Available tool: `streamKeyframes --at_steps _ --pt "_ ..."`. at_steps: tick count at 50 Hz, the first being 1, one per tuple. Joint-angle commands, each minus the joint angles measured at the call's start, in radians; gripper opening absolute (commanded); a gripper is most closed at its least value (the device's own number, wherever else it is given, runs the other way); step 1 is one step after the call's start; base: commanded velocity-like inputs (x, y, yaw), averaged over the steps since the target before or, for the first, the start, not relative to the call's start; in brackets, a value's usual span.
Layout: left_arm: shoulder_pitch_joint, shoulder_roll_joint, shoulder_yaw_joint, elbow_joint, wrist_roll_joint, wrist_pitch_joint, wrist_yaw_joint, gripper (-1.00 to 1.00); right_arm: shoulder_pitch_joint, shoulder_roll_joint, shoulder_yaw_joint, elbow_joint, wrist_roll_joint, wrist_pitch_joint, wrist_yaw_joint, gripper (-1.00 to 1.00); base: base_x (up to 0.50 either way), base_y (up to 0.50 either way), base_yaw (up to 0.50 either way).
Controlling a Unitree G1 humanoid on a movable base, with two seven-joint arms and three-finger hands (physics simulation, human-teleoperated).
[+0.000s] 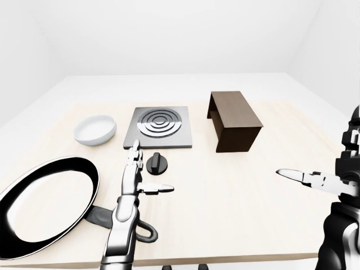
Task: Turn on the stove.
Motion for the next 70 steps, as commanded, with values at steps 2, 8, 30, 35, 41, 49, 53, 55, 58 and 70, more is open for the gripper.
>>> streamKeyframes --at_steps 2,8,30,35,41,49,53,55,58,70 --pt "-0.067 0.01 0.021 0.027 -0.006 0.029 0.012 1.0 0.004 0.002 -0.005 -0.01 0.009 0.0 -0.001 1.0 0.0 0.0 0.0" --pt "-0.087 0.008 0.016 0.034 -0.006 0.038 0.019 1.0 0.009 0.006 0.0 -0.008 0.005 0.0 0.002 1.0 0.0 0.0 0.0" --pt "-0.154 0.004 -0.008 0.248 0.044 -0.052 0.033 1.0 0.012 0.01 0.012 0.005 -0.008 0.0 0.004 1.0 0.0 0.0 0.0" --pt "-0.16 0.005 -0.009 0.281 0.059 -0.068 0.039 1.0 0.01 0.009 0.01 0.0 -0.003 0.0 0.004 1.0 0.0 0.0 0.0" --pt "-0.156 0.003 -0.01 0.296 0.063 -0.073 0.039 1.0 0.008 0.007 0.008 -0.003 0.001 0.0 0.001 1.0 0.0 0.0 0.0" --pt "-0.161 0.006 -0.007 0.326 0.067 -0.085 0.042 1.0 0.006 0.006 0.007 -0.007 0.003 0.0 0.0 1.0 0.0 0.0 0.0" --pt "-0.159 0.003 -0.011 0.327 0.072 -0.085 0.044 1.0 0.005 0.004 0.005 -0.013 0.005 0.0 -0.001 1.0 0.0 0.0 0.0" --pt "-0.157 0.003 -0.012 0.324 0.073 -0.085 0.043 1.0 0.006 0.005 0.008 -0.018 0.004 0.0 0.0 1.0 0.0 0.0 0.0" --pt "-0.156 0.003 -0.012 0.335 0.074 -0.085 0.043 1.0 0.006 0.005 0.005 -0.022 0.006 0.0 0.001 1.0 0.0 0.0 0.0" --pt "-0.147 -0.001 -0.018 0.382 0.082 -0.085 0.043 1.0 0.008 0.007 0.006 -0.013 -0.004 0.0 0.002 1.0 0.0 0.0 0.0"
